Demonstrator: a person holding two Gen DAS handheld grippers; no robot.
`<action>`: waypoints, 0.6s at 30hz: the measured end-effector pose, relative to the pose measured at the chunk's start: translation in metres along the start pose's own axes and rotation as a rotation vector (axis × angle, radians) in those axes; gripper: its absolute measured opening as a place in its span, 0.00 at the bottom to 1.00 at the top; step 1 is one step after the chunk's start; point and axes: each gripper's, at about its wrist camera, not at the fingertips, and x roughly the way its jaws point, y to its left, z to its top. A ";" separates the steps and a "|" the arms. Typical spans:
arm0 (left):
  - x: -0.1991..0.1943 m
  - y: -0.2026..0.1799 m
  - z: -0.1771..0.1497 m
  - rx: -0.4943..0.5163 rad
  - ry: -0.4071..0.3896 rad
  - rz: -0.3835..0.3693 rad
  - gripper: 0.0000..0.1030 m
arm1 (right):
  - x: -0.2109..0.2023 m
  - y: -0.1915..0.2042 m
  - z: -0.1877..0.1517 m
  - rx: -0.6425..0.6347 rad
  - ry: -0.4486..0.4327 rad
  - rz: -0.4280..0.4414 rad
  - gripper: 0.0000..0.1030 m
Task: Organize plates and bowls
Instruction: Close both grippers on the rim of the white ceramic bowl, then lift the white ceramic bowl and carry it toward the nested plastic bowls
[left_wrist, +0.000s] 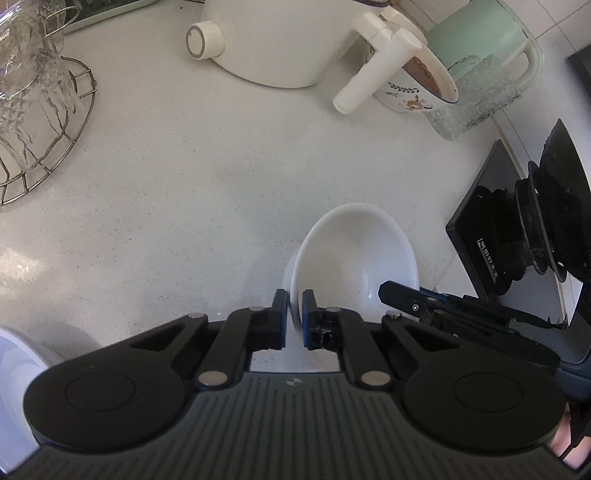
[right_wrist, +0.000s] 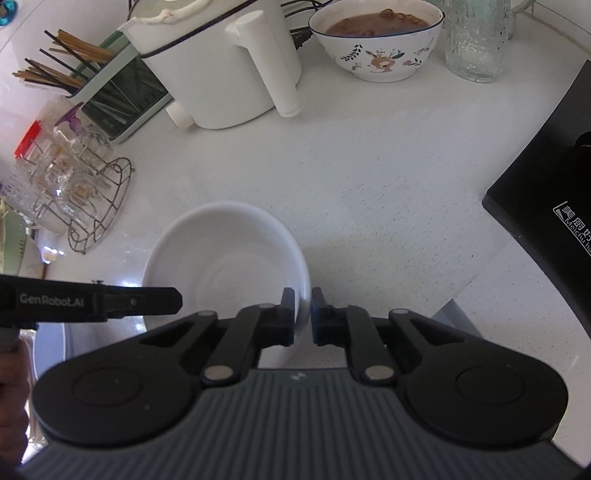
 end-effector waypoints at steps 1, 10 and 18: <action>-0.001 0.000 0.000 0.001 -0.003 0.000 0.09 | -0.001 0.000 0.000 0.002 -0.002 0.003 0.11; -0.027 0.003 -0.004 -0.013 -0.043 -0.016 0.09 | -0.024 0.012 -0.002 -0.014 -0.055 0.024 0.10; -0.062 0.008 -0.012 -0.034 -0.080 -0.021 0.09 | -0.048 0.029 0.001 -0.010 -0.096 0.086 0.13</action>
